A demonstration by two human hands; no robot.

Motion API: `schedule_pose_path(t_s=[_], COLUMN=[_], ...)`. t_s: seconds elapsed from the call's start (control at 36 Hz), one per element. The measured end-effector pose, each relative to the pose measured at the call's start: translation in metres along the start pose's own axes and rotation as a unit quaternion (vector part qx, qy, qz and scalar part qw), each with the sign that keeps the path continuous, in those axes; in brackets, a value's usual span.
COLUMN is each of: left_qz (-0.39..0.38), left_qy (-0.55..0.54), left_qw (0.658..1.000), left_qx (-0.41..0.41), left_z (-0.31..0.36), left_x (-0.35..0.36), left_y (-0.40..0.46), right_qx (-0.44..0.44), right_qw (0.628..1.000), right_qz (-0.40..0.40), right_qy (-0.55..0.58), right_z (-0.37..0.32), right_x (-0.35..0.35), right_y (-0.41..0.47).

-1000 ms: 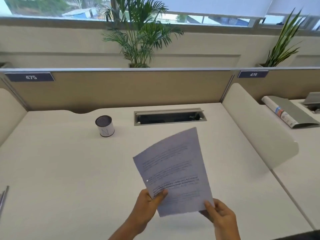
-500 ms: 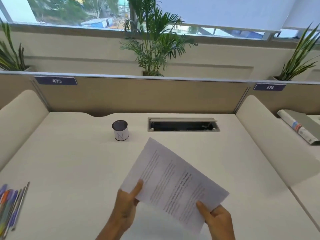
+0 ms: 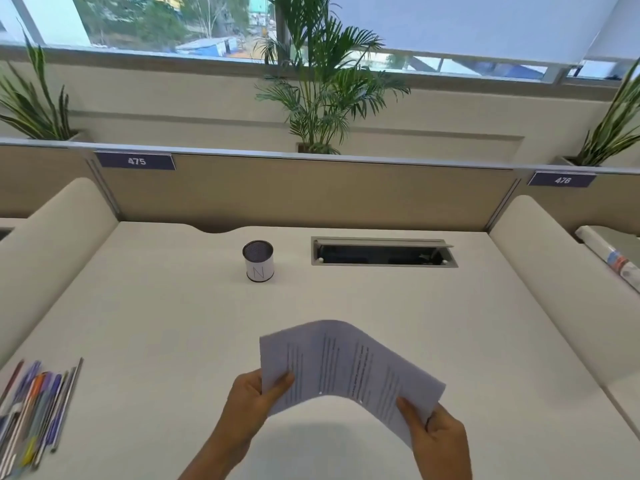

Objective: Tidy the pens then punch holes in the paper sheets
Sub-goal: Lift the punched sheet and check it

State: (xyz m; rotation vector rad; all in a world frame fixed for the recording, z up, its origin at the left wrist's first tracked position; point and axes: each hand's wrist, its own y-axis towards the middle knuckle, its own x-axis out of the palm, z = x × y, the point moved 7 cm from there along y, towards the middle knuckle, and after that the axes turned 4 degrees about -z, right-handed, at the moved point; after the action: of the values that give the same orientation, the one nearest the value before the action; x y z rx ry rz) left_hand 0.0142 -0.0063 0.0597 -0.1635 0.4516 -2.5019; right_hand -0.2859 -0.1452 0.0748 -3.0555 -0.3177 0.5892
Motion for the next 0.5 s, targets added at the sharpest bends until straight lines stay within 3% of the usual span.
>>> schedule_pose_path(t_s=[0.11,0.19,0.28,0.31,0.39,0.42,0.44,0.5], left_qz=[0.076,0.065,0.07,0.064,0.058,0.051,0.046,0.028], left_qy=[0.007,0.078,0.102,0.118,0.104,0.101,0.105,0.127], left_qw=[0.997,0.995,0.992,0.991,0.992,0.993,0.992,0.991], left_qx=[0.033,0.017,-0.004,-0.008,0.033,0.041,0.047,0.005], left_z=[-0.021,-0.047,-0.07,-0.066,-0.055,-0.053,-0.054,-0.067], left_x=[-0.007,-0.004,-0.009,-0.009,-0.008,-0.008,-0.008,-0.008], left_y=[-0.006,-0.003,0.002,-0.003,-0.004,-0.005,-0.004,0.0], right_qx=[0.007,0.041,0.134,0.118,0.021,-0.019,-0.035,0.076], right_qw=[1.0,0.999,0.989,0.992,0.999,0.997,0.999,0.996], right_qz=[0.007,-0.002,-0.034,0.006,0.0,0.071,0.023,-0.033], right_qy=[0.019,0.033,0.044,0.037,0.025,-0.006,0.019,0.046], right_z=[0.018,0.042,0.049,0.043,0.027,0.024,0.022,0.035], right_x=[0.026,0.044,0.05,0.045,0.049,0.042,0.042,0.05], right_y=[-0.02,-0.031,-0.037,-0.037,-0.037,-0.037,-0.037,-0.038])
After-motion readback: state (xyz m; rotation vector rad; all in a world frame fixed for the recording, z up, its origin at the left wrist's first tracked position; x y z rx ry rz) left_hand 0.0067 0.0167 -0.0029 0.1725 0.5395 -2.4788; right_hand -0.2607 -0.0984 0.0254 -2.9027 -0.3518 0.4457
